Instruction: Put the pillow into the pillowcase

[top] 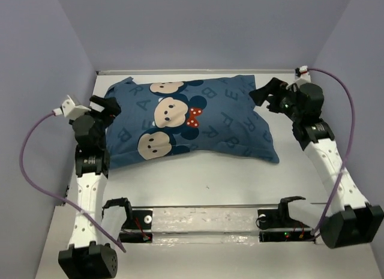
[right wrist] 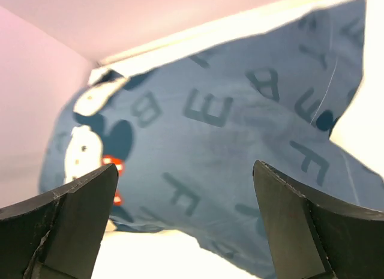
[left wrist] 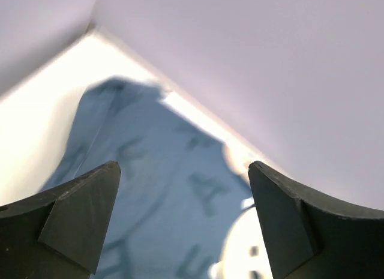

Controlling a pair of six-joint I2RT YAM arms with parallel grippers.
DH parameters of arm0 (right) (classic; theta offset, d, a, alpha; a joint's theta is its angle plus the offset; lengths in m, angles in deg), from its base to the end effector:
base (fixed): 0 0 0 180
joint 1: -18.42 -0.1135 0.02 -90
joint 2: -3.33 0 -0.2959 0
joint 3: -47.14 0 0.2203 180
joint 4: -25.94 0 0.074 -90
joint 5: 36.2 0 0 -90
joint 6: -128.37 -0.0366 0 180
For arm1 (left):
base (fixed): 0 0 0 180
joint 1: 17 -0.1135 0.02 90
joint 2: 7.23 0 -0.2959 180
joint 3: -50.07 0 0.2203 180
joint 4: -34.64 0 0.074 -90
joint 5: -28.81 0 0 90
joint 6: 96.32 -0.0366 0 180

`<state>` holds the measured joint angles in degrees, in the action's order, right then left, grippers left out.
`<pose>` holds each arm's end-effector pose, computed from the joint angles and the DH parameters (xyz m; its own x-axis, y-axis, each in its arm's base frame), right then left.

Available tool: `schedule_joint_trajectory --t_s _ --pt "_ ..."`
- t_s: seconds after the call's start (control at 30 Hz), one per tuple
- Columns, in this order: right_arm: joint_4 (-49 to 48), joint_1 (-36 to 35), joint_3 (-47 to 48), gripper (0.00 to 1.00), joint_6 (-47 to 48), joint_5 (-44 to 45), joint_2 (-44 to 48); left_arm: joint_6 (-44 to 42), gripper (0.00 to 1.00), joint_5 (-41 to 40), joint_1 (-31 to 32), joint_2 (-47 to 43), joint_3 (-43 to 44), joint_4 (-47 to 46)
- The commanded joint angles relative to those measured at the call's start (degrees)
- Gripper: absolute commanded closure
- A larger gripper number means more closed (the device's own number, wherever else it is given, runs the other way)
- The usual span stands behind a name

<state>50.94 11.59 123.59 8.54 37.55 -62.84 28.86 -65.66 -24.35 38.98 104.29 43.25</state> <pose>0.2200 0.0367 0.3958 -0.4093 0.4319 -0.8037 -0.2067 0.8140 0.5428 0.1423 0.0212 0.3566 0.1095 -0.5650 -0.8178 -0.1734 0.7992 -0.5754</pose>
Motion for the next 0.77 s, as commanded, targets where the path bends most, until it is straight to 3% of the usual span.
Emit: schedule_joint_trajectory --t_s 0.0,0.07,0.3,0.47,0.73 --pt "5.39 0.06 6.67 0.00 3.01 5.87 12.36 -10.03 0.01 7.69 0.32 -7.18 17.10 2.98" --pt "7.06 0.06 10.26 0.00 5.20 6.41 17.81 -10.31 0.01 16.28 0.41 -9.99 20.11 3.33" --pt "5.14 0.06 11.44 0.00 5.83 10.71 31.62 -10.39 0.01 25.82 4.98 -13.61 28.28 5.44" --pt "4.34 0.06 8.97 0.00 4.43 7.91 31.29 -13.20 0.01 28.02 9.71 -15.19 28.65 6.67" --pt "4.26 0.06 9.40 0.00 3.72 6.14 28.56 -16.02 0.01 26.53 11.92 -16.95 26.63 9.22"
